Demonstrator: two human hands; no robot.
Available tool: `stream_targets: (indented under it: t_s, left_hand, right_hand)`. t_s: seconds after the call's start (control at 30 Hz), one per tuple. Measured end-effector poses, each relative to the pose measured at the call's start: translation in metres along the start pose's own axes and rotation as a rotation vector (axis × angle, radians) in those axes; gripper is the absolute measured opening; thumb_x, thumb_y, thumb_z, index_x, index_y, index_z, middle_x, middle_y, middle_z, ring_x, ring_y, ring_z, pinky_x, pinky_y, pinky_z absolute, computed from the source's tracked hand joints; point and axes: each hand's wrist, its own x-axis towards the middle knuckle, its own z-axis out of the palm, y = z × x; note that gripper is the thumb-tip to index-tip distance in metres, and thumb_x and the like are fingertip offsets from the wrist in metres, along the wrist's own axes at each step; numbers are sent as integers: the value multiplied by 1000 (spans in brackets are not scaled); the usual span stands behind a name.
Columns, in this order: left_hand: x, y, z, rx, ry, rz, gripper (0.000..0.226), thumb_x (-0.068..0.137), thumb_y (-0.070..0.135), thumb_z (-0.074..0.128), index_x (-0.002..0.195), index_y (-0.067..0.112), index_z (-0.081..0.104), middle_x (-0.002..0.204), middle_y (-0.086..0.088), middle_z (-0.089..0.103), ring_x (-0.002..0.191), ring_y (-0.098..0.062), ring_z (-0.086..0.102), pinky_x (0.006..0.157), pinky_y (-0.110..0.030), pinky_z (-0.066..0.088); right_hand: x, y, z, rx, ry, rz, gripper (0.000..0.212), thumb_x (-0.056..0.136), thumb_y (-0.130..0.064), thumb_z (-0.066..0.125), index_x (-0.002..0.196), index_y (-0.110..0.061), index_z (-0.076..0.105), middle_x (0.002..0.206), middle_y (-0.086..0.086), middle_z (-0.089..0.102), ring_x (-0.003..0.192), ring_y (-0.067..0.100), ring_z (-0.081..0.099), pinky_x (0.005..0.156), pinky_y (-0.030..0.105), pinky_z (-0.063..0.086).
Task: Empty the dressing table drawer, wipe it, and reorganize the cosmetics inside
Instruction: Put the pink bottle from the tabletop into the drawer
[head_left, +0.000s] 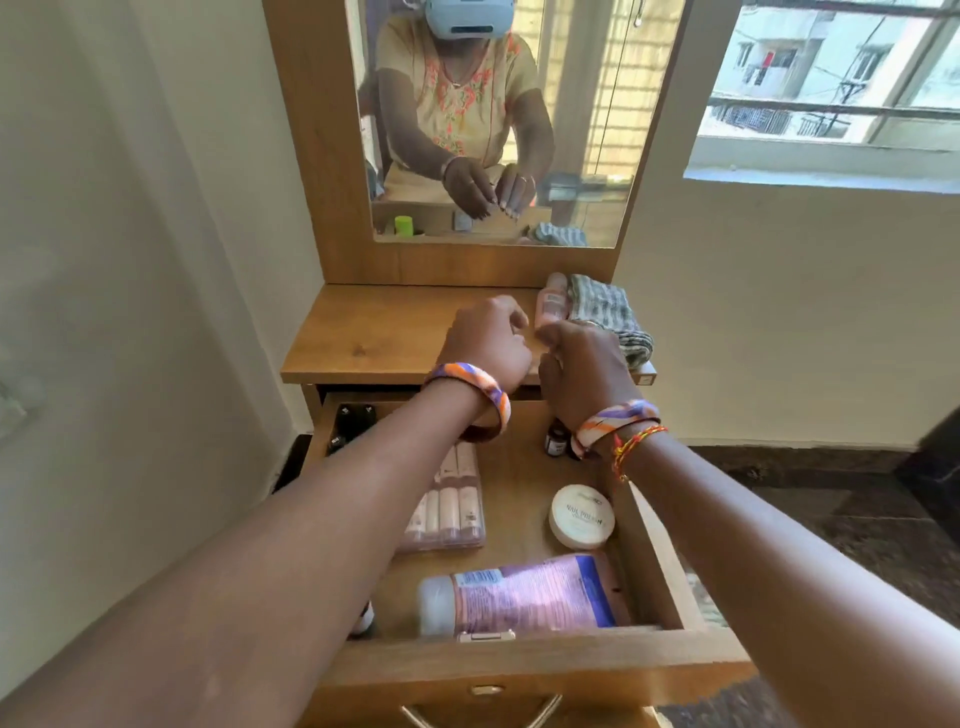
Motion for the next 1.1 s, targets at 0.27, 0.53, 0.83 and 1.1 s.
stream_targets:
  t_s: [0.27, 0.53, 0.83, 1.1]
  left_hand:
    - [68, 0, 26, -196, -72, -330, 39, 95, 12, 42, 134, 6, 41, 138, -14, 48, 126, -30, 46, 100, -31, 37]
    - [72, -29, 29, -375, 41, -430, 28, 86, 3, 44, 107, 3, 63, 114, -21, 65, 103, -37, 63, 92, -46, 52]
    - [26, -40, 11, -541, 36, -524, 19, 88, 1, 47, 77, -1, 63, 87, -22, 69, 85, -35, 69, 84, -45, 57]
    - [-47, -20, 3, -811, -83, -548, 16, 82, 6, 69, 78, 2, 54, 93, -20, 64, 80, -30, 67, 54, -29, 59]
  right_hand:
    - [60, 3, 12, -186, -132, 0, 40, 89, 6, 44, 128, 2, 44, 135, 16, 40, 127, 29, 41, 100, 30, 36]
    - [56, -13, 32, -259, -74, 39, 18, 89, 7, 45, 99, 3, 60, 129, 23, 44, 104, 33, 60, 74, 34, 48]
    - [21, -19, 27, 11, 59, 73, 37, 79, 1, 62, 115, -5, 63, 124, 11, 58, 113, 26, 56, 90, 27, 44]
    - [-42, -14, 18, 684, 32, 489, 38, 63, -19, 78, 100, -16, 74, 101, 4, 73, 93, 17, 68, 86, 30, 55]
